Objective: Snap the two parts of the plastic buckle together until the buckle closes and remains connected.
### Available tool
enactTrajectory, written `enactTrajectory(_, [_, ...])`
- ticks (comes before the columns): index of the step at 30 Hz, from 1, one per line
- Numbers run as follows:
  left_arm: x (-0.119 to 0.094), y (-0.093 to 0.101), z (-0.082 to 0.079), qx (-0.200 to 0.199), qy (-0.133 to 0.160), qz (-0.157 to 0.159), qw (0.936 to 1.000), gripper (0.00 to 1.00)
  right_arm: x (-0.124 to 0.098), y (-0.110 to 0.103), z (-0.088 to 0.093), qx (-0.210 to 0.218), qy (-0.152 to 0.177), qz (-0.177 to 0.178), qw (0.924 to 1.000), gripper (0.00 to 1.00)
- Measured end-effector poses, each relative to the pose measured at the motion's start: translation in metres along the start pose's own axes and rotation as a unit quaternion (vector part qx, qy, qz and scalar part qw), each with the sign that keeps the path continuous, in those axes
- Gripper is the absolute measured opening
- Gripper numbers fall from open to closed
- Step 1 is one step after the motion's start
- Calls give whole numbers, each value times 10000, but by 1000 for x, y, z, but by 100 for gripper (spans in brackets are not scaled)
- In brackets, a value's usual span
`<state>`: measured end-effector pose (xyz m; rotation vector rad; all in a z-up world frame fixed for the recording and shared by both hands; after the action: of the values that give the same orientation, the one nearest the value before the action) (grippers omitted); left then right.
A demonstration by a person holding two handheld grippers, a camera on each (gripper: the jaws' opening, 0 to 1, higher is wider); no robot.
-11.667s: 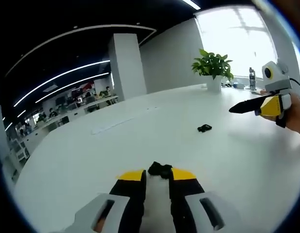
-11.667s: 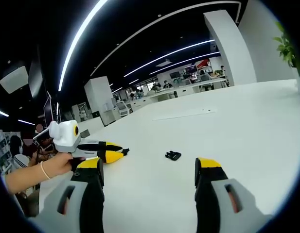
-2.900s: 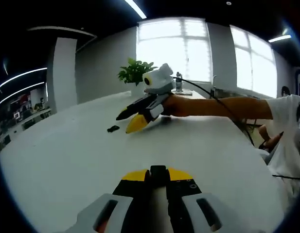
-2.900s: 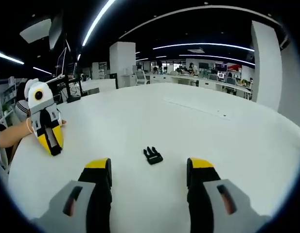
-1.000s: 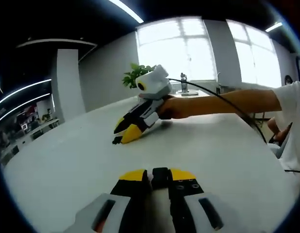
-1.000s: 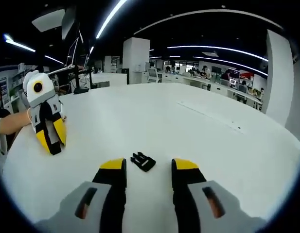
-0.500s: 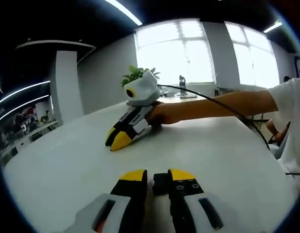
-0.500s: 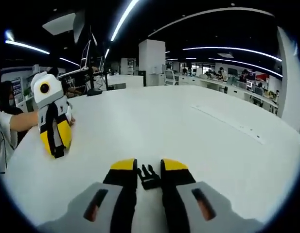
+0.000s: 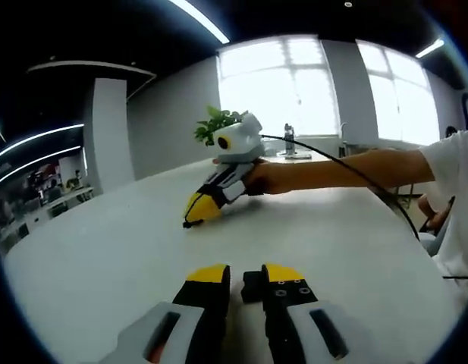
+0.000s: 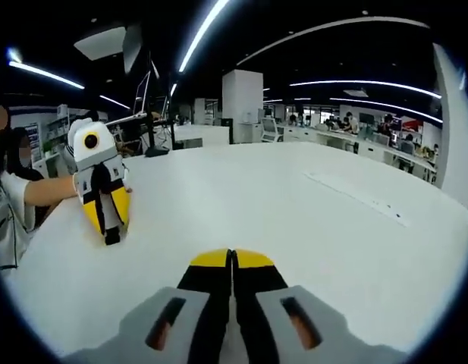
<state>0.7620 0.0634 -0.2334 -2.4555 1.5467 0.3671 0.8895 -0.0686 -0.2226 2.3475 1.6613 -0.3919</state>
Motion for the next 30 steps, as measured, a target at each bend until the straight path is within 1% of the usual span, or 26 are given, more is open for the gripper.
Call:
enactTrajectory(2, [0, 0, 1, 7, -17, -22, 10000, 16, -3, -3, 0, 13, -25, 2, 10000, 6])
enactTrajectory(3, [0, 0, 1, 11, -27, -42, 10000, 16, -4, -5, 1, 40, -37, 3, 10000, 12])
enactTrajectory(4, [0, 0, 1, 14, -31, -50, 10000, 16, -4, -4, 2, 153, -78, 16, 9999, 17])
enactTrajectory(5, [0, 0, 2, 12, -30, -64, 10000, 16, -4, -4, 5, 212, -162, 40, 9996, 23])
enactTrajectory(7, [-1, -1, 2, -7, -12, -72, 10000, 16, -2, 0, 9, 177, -355, 114, 9991, 27])
enactTrajectory(9, [-2, -1, 1, -28, 15, -95, 9999, 16, 0, 1, 13, 31, -506, 234, 9984, 27])
enactTrajectory(10, [-2, -2, 1, -35, 26, -105, 9999, 16, 2, 2, 11, 16, -441, 257, 9987, 27])
enactTrajectory(15, [-3, -2, 1, -56, 57, -120, 9999, 16, 5, 3, 12, 136, -329, 336, 9988, 25])
enactTrajectory(17, [-3, -2, 2, -41, 40, -122, 9999, 16, 5, 6, 13, 173, -331, 418, 9984, 25])
enactTrajectory(18, [-3, -1, 2, -34, 33, -121, 9999, 16, 6, 8, 15, 180, -403, 463, 9980, 25])
enactTrajectory(19, [-3, -1, 2, -28, 29, -120, 9999, 16, 5, 10, 16, 122, -410, 526, 9977, 25])
enactTrajectory(21, [-3, -2, 2, -26, 32, -119, 9999, 16, -1, 9, 15, 173, -365, 512, 9979, 25])
enactTrajectory(27, [-3, -2, 2, -22, 29, -128, 9999, 16, 0, 13, 13, 168, -314, 558, 9978, 21])
enactTrajectory(30, [-4, -2, 2, -15, 22, -126, 9999, 16, 3, 13, 12, 208, -315, 548, 9978, 23])
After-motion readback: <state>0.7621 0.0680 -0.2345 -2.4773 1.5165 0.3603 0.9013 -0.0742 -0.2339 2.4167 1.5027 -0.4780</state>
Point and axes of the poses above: the point that each gripper's makers call its tool centre point, and the gripper's own axes: x roughly forward along the fingers, y roughly to its right, z roughly out of its underside, the point moved 4 cm from there along -x, roughly backward along the fingers
